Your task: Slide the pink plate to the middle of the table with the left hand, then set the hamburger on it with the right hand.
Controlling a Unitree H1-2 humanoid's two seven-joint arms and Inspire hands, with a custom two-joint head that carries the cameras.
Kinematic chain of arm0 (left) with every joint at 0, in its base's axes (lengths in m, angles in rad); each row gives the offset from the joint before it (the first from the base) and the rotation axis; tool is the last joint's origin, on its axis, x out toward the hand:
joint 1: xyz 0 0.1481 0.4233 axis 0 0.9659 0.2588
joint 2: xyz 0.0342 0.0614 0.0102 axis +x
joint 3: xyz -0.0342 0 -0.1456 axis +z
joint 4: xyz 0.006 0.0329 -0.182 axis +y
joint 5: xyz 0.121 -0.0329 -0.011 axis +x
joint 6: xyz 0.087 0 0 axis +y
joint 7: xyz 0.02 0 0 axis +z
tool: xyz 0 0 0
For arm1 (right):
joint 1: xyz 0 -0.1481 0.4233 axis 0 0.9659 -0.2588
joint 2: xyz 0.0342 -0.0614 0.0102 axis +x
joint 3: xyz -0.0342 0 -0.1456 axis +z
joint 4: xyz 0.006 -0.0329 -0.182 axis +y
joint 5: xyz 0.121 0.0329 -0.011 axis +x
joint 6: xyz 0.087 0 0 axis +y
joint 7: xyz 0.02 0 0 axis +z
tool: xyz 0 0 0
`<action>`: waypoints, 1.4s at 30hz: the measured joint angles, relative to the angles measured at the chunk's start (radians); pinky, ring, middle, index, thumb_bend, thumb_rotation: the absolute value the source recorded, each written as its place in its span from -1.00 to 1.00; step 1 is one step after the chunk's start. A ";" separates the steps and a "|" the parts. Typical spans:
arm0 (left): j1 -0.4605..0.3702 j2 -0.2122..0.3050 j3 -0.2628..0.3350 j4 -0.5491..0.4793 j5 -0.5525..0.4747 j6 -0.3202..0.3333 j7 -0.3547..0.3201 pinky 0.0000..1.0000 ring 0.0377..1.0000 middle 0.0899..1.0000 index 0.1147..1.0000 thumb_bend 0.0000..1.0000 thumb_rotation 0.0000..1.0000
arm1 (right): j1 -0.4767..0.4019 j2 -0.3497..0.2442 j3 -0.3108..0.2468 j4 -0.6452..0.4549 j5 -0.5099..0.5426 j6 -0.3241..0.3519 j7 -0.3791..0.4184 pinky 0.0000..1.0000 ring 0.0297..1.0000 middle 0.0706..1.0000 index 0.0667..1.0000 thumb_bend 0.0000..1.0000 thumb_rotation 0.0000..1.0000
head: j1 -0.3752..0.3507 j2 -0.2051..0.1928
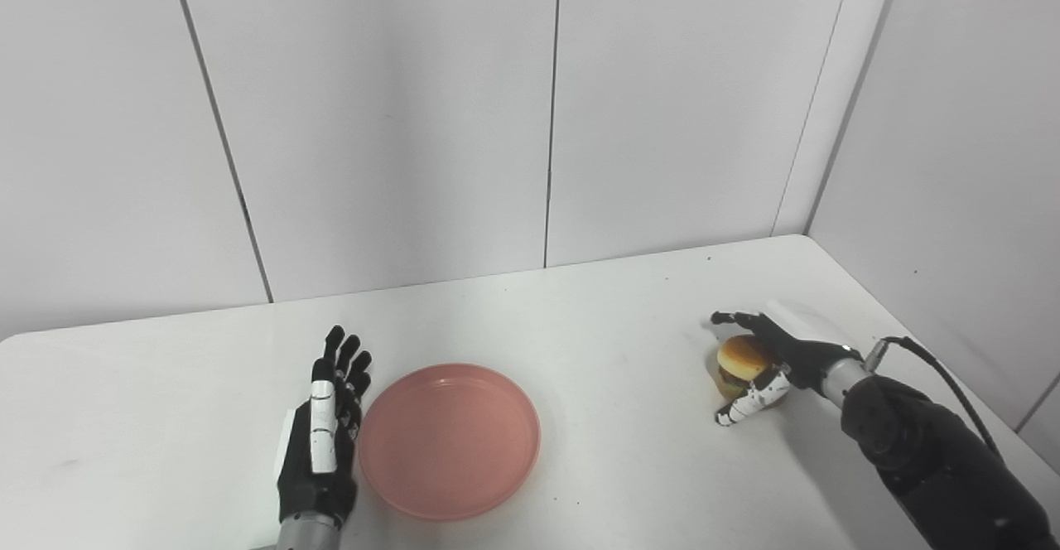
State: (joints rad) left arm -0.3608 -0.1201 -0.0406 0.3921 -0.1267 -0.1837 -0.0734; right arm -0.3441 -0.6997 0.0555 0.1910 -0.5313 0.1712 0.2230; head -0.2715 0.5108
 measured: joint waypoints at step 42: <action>0.017 -0.079 -0.020 -0.006 0.113 -0.005 0.105 0.97 0.93 0.94 0.95 0.27 1.00 | -0.236 0.279 0.229 -0.259 0.033 -0.127 0.057 -0.31 -0.21 -0.13 -0.03 0.03 -1.00 | 0.354 0.009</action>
State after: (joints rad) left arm -0.3437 -0.1992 -0.0608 0.3863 -0.0132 -0.1883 0.0313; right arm -0.5806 -0.4207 0.2845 -0.0678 -0.4984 0.0441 0.2804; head 0.0827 0.5200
